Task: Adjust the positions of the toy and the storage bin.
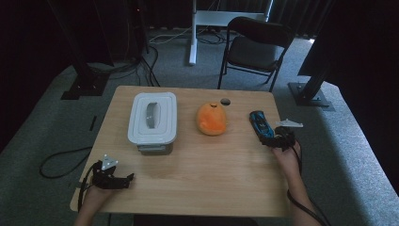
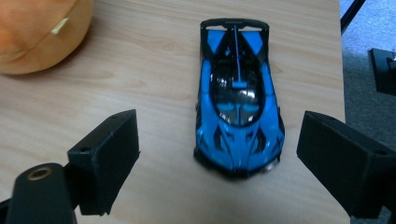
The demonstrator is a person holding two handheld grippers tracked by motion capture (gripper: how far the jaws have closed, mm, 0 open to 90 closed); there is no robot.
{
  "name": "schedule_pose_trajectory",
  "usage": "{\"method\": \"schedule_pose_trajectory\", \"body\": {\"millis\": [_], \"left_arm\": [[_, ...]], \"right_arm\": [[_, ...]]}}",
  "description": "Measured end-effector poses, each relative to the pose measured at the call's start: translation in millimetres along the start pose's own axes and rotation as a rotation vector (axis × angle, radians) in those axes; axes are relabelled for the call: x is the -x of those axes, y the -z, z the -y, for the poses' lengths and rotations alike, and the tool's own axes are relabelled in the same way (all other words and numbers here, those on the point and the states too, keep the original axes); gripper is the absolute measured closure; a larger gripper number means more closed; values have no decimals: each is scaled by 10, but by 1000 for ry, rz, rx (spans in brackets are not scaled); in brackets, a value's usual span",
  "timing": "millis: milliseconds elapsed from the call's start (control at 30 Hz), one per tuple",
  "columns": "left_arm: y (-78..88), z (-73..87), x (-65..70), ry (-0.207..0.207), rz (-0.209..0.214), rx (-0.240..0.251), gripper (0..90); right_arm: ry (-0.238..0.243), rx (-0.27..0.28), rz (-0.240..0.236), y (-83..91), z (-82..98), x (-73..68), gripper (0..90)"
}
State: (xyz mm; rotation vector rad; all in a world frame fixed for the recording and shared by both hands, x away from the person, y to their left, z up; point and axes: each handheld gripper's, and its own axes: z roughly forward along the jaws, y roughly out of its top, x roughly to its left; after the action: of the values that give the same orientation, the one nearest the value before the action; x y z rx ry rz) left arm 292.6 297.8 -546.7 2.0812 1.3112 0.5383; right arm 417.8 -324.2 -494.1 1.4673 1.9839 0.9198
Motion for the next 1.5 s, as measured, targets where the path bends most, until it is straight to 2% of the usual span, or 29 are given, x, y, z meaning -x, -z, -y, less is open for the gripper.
{"method": "schedule_pose_trajectory", "body": {"millis": [400,667,833,933,1000,1333,1367,1500], "left_arm": [[0,0,0,1,0,0,3],[0,0,0,1,0,0,3],[0,0,0,1,0,0,3],[0,0,0,1,0,0,3],[0,0,0,1,0,0,3],[0,0,0,0,0,0,3],[0,0,1,1,0,1,3],[0,0,1,2,0,1,3]], "right_arm": [[2,-52,17,-341,-229,52,125],[-3,-77,38,-522,-303,82,124],[2,-119,54,-665,-321,115,124],[-8,-133,45,-731,-321,133,125],[3,-154,57,-784,-318,131,125],[-19,-210,47,-942,-284,184,141],[-11,-210,60,-951,-275,183,148],[-27,-202,41,-959,-272,198,169]]}}
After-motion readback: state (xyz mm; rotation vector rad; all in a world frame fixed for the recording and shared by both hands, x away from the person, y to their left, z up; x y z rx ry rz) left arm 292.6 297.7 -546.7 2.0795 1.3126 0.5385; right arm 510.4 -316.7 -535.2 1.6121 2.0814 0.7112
